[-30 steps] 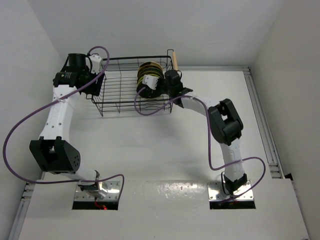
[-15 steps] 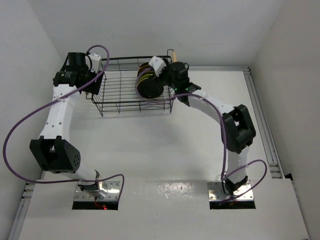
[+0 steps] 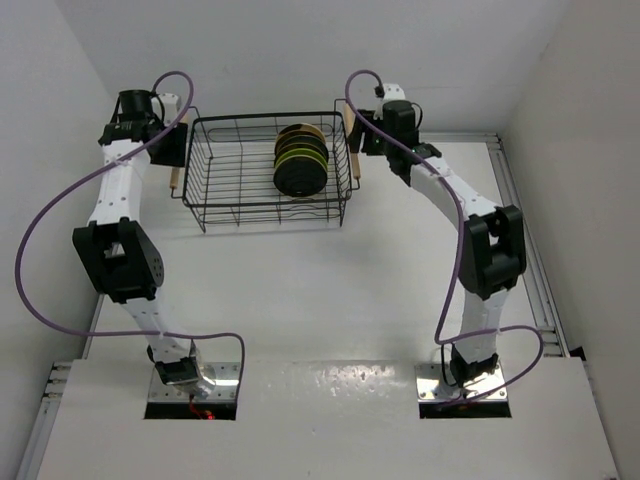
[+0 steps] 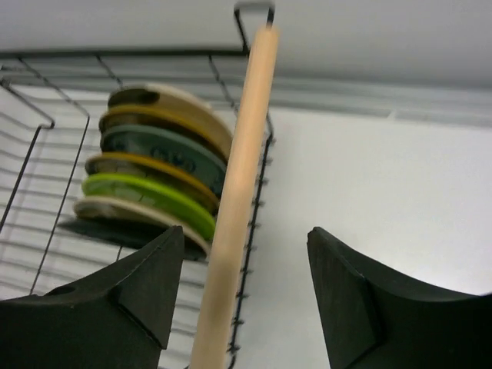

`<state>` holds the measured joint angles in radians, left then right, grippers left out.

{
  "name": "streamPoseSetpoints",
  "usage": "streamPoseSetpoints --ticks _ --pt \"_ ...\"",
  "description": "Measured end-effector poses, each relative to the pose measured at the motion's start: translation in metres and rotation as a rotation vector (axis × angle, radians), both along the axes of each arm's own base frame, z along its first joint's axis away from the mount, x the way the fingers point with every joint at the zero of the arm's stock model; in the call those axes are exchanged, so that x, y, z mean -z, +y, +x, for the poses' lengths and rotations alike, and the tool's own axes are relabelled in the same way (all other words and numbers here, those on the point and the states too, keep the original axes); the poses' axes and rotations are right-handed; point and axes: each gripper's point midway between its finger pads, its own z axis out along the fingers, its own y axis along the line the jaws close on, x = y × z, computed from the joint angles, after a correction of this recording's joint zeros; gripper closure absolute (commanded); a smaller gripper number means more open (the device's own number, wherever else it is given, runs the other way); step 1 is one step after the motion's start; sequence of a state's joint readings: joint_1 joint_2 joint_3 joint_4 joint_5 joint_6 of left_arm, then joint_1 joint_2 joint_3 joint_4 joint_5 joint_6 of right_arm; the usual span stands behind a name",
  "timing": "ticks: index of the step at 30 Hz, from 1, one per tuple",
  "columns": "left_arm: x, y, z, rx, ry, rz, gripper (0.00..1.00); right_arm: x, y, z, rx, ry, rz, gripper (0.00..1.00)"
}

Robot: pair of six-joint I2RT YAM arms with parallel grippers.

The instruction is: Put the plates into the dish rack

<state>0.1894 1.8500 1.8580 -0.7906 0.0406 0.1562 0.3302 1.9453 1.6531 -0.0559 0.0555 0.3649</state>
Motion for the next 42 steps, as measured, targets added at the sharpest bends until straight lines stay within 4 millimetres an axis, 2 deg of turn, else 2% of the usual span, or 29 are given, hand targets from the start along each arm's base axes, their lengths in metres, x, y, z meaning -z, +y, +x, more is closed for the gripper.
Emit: streamPoseSetpoints --ticks 2,5,7,8,9,12,16,21,25,29,31,32,34,35,40,42 --pt "0.001 -0.007 0.003 0.023 -0.006 -0.025 0.44 0.023 0.007 -0.007 -0.007 0.065 0.044 0.42" --pt "0.004 -0.013 0.009 0.043 -0.019 -0.049 0.61 0.052 0.021 -0.02 -0.023 0.146 0.09 0.57" --pt "0.008 -0.014 0.013 0.049 -0.017 -0.058 0.7 0.062 0.028 -0.027 -0.026 0.178 0.113 0.65" --pt "0.011 -0.013 0.015 0.049 -0.015 -0.055 0.77 0.066 0.029 -0.029 -0.023 0.189 0.123 0.75" --pt "0.012 -0.013 0.016 0.048 -0.016 -0.054 0.8 0.07 0.031 -0.031 -0.02 0.195 0.133 0.79" --pt "0.012 -0.014 0.019 0.048 -0.025 -0.066 0.89 0.067 0.032 -0.033 0.031 0.195 0.212 0.93" --pt "0.012 -0.015 0.028 0.053 -0.048 -0.077 0.92 0.067 0.03 -0.051 0.073 0.185 0.244 0.98" --pt "0.011 -0.019 0.036 0.068 -0.066 -0.079 0.92 0.067 0.026 -0.069 0.13 0.179 0.248 0.98" --pt "0.011 -0.019 0.036 0.066 -0.068 -0.082 0.89 0.067 0.026 -0.069 0.138 0.178 0.251 0.91" --pt "0.01 -0.019 0.035 0.058 -0.069 -0.087 0.87 0.067 0.023 -0.068 0.139 0.181 0.25 0.9" --pt "0.01 -0.019 0.033 0.052 -0.068 -0.09 0.82 0.067 0.022 -0.066 0.134 0.186 0.25 0.85" --pt "0.01 -0.02 0.031 0.049 -0.066 -0.093 0.77 0.067 0.022 -0.064 0.132 0.188 0.249 0.75" --pt "0.011 -0.02 0.027 0.045 -0.061 -0.094 0.7 0.067 0.02 -0.06 0.121 0.194 0.246 0.62" --pt "0.011 -0.02 0.026 0.042 -0.059 -0.095 0.62 0.066 0.021 -0.058 0.109 0.196 0.246 0.55" --pt "0.011 -0.018 0.022 0.032 -0.054 -0.089 0.49 0.062 0.022 -0.055 0.062 0.19 0.222 0.36" --pt "0.009 -0.017 0.022 0.024 -0.057 -0.085 0.44 0.063 0.022 -0.057 0.047 0.189 0.208 0.18"
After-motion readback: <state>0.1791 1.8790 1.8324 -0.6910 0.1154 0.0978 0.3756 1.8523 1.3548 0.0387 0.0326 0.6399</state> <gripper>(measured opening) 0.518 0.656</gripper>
